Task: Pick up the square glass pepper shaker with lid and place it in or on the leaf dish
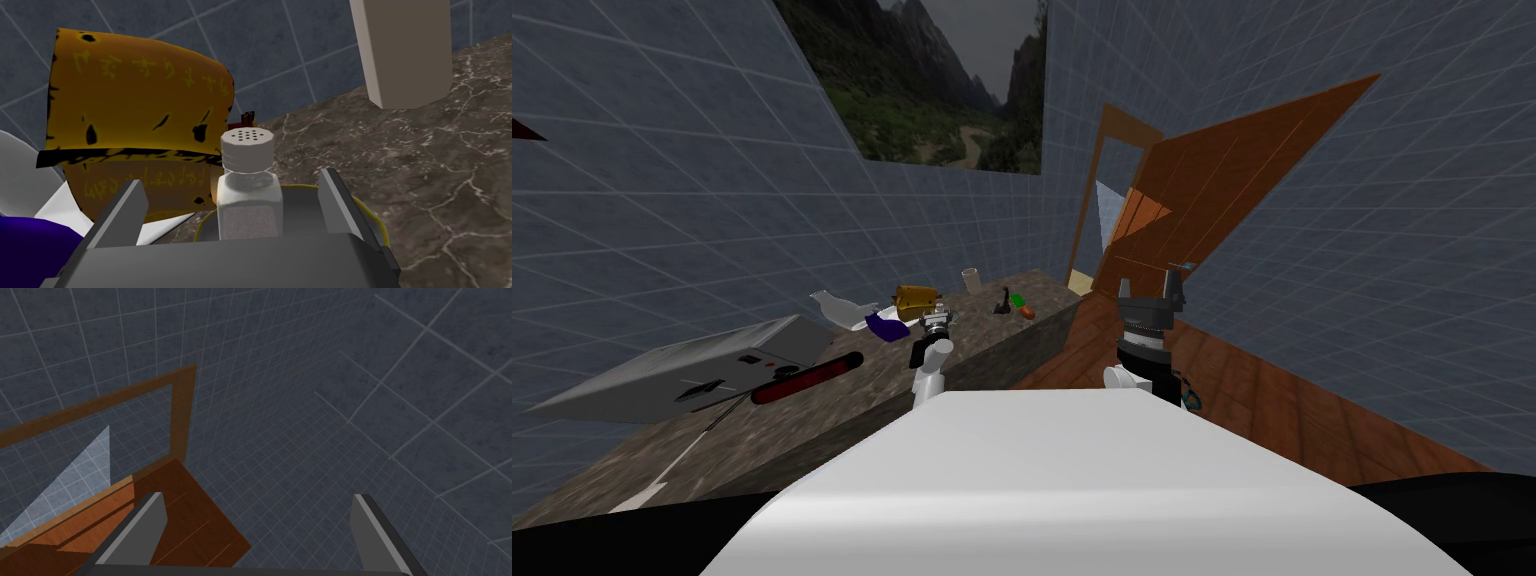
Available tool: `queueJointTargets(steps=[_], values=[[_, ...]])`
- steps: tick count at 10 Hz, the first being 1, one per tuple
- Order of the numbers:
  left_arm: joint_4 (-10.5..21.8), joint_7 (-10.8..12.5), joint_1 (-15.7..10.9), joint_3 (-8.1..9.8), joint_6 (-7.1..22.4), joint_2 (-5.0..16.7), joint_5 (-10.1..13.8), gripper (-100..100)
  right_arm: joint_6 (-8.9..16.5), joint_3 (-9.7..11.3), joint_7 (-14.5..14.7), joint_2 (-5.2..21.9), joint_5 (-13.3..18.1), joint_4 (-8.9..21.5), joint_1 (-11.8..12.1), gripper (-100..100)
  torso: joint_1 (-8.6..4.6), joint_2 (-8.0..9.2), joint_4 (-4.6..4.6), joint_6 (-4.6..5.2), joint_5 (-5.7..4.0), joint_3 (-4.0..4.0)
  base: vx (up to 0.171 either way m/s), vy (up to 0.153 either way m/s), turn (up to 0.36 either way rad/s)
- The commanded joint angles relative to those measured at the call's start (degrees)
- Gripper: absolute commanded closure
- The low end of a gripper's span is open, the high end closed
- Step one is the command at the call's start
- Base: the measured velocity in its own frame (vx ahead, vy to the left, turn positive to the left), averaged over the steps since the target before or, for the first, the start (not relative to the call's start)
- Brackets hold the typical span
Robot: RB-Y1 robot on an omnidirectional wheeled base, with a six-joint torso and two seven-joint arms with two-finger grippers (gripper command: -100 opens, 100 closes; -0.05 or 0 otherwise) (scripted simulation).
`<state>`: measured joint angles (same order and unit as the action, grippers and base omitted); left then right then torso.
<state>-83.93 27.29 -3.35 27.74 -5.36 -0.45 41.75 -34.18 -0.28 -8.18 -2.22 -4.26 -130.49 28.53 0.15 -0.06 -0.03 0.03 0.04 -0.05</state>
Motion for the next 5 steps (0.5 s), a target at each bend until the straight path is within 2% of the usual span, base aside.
queueJointTargets(steps=[1, 4, 5], values=[[1.41, -0.17, -0.15, -0.35, 0.19, 2.86, 2.86, -100, 0.0, 0.0, 0.0, 0.0, 0.0, 0.0, 0.0, 0, 0.0, 0.0, 0.0, 0.0, 0.0, 0.0, -0.007, -0.065, -0.021], [4.24, -0.5, -0.46, -1.06, 0.57, 8.29, 7.79, -100, 0.0, 0.01, 0.0, -0.01, 0.0, 0.0, 0.0, 0, -0.38, 0.02, 0.01, 0.0, -0.09, 0.02, -0.003, -0.109, -0.01], [4.24, -0.5, -0.46, -1.06, 0.57, 9.34, 8.69, -100, 0.0, 0.01, 0.0, -0.01, 0.0, 0.0, 0.0, 0, -0.36, -0.01, 0.0, 0.01, -0.08, 0.0, 0.003, -0.078, -0.007]])
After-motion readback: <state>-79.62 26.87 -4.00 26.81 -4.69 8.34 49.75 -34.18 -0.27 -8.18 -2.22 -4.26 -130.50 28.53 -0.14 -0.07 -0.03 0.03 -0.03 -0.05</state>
